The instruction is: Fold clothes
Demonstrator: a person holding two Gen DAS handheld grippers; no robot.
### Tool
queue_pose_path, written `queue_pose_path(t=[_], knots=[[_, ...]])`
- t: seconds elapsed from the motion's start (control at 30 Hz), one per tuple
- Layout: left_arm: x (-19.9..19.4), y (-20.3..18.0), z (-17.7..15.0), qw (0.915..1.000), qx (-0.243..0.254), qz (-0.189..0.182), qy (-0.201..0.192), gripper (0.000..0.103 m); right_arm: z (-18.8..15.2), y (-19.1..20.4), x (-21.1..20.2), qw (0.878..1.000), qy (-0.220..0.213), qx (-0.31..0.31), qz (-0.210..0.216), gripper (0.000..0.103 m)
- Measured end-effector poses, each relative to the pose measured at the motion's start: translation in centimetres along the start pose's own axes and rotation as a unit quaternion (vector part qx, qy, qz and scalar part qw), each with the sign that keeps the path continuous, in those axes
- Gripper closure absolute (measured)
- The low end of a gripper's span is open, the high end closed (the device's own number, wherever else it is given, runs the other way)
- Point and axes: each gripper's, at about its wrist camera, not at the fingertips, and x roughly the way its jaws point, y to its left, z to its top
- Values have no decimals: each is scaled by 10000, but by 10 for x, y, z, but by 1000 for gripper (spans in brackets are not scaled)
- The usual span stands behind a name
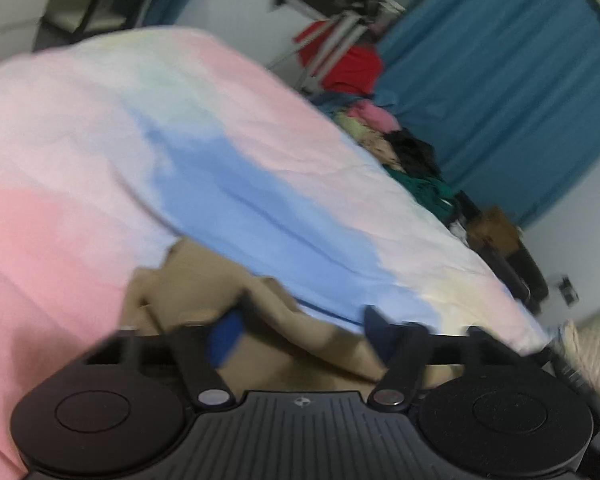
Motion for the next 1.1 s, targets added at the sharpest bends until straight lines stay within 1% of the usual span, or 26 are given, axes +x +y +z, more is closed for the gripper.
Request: queue_pose_path(t=[0.03, 0.1, 0.13, 0.2, 0.23, 0.27, 0.33, 0.37, 0.4, 0.43, 0.5, 0.57, 0.7, 0.8, 0.93, 1.0, 1.1], knots=[[-4, -6, -2, 9998, 176, 39, -86, 19, -2, 7, -5, 9999, -60, -88, 96, 17], [-12, -16, -8, 9985, 476, 130, -221, 13, -6, 21, -16, 9986, -136, -392, 321, 17], [-16, -20, -10, 9976, 618, 158, -253, 12, -9, 29, -22, 9972, -181, -607, 404, 18], [-23, -25, -14, 9953, 887, 251, -290, 9, -15, 42, -35, 9926, -451, -1058, 378, 18], [-26, -27, -15, 9943, 986, 305, -282, 8, -18, 47, -41, 9890, -597, -1317, 298, 20], [-29, -29, -17, 9931, 1081, 357, -272, 8, -21, 51, -44, 9851, -650, -1582, 196, 23], [-32, -34, -20, 9898, 1322, 471, -255, 8, -24, 58, -42, 9770, -572, -2054, -103, 35], [-29, -36, -21, 9865, 1516, 567, -249, 8, -26, 60, -36, 9723, -483, -2269, -289, 36], [-26, -38, -22, 9827, 1713, 666, -242, 8, -27, 60, -29, 9668, -385, -2481, -477, 45], [-20, -38, -23, 9806, 1803, 737, -205, 7, -29, 61, -21, 9604, -287, -2690, -664, 59], [-7, -36, -23, 9776, 1916, 857, -125, 7, -31, 58, 2, 9509, 38, -2941, -962, 66], [7, -31, -22, 9757, 1973, 955, -46, 7, -31, 53, 19, 9423, 132, -3120, -1207, 68], [24, -26, -24, 9700, 2204, 1022, 75, 7, -37, 48, 41, 9278, 141, -3449, -1413, 69], [26, -26, -26, 9682, 2280, 1022, 92, 7, -37, 46, 45, 9256, 135, -3501, -1432, 70], [12, -25, -28, 9721, 2172, 886, -10, 7, -42, 52, 28, 9266, 59, -3492, -1392, 69], [0, -27, -31, 9707, 2249, 845, -73, 7, -48, 57, 16, 9266, 5, -3503, -1367, 69], [-25, -32, -39, 9648, 2490, 804, -249, 7, -58, 61, -7, 9255, -66, -3527, -1376, 69]])
